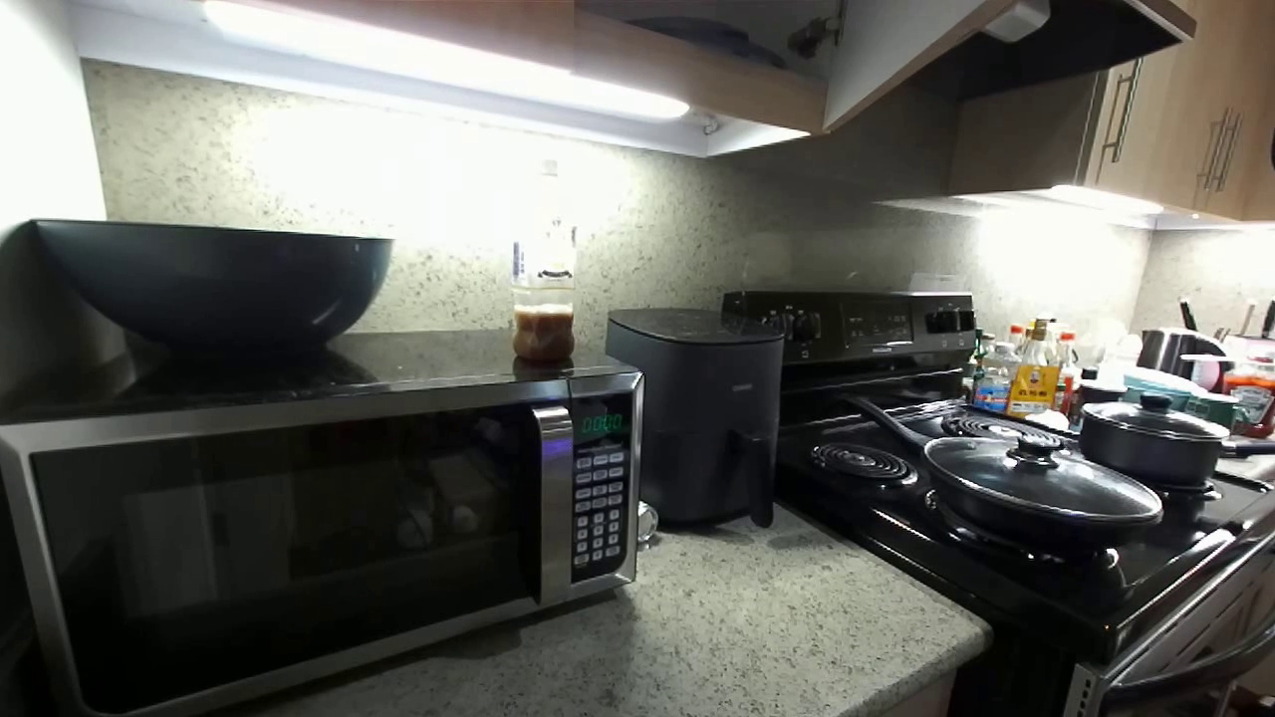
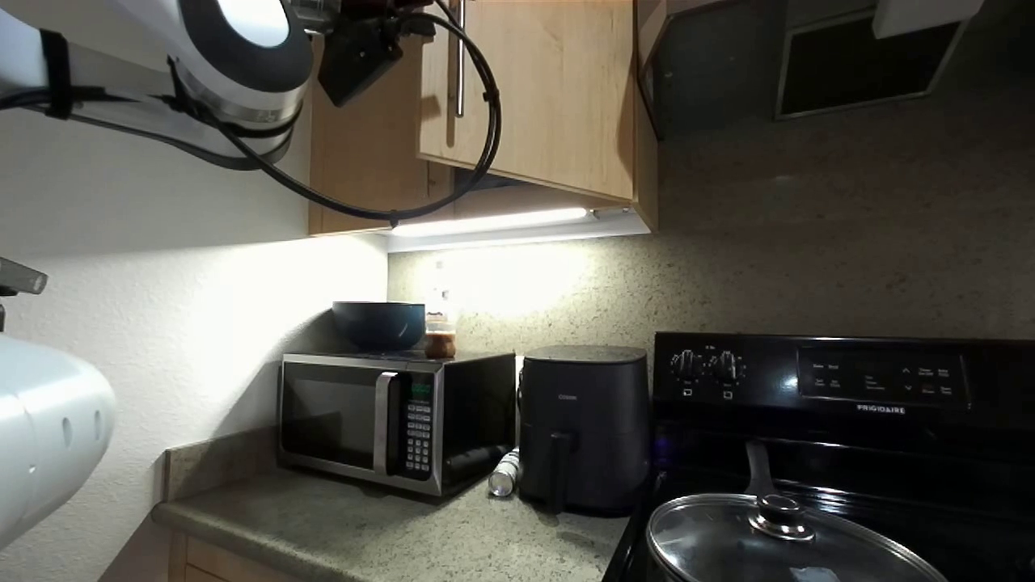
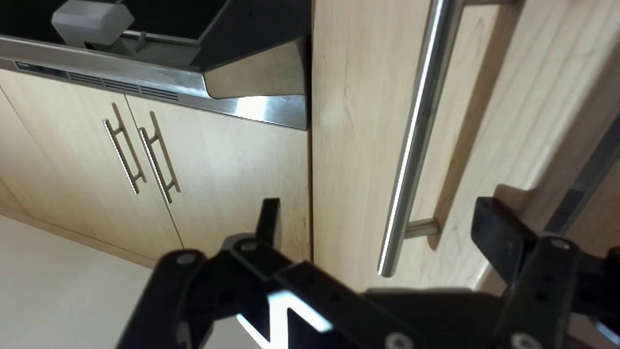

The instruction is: Open the overhead cabinet door on the right

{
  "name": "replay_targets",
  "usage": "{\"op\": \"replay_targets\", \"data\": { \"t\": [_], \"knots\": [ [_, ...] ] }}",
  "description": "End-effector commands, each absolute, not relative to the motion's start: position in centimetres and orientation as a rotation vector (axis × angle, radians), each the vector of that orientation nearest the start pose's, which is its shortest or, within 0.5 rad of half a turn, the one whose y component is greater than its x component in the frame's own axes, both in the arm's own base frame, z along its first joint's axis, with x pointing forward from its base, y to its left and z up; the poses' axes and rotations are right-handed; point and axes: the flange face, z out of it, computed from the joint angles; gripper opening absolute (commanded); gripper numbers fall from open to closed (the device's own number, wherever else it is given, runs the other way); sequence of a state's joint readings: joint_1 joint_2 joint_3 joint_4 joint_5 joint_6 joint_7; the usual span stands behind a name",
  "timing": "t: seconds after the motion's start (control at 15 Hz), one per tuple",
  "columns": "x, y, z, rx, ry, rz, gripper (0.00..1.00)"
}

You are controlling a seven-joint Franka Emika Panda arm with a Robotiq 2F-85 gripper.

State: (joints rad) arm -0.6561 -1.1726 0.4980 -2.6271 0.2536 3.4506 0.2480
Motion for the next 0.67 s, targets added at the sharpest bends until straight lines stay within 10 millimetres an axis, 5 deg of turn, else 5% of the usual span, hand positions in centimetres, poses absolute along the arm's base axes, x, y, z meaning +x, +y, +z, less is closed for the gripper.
{"op": "replay_targets", "data": {
  "t": [0.0,0.6],
  "knots": [
    [24.26,7.67,73.01,-1.904,0.305,-2.761,1.0],
    [24.57,8.02,73.39,-1.907,0.304,-2.756,1.0]
  ]
}}
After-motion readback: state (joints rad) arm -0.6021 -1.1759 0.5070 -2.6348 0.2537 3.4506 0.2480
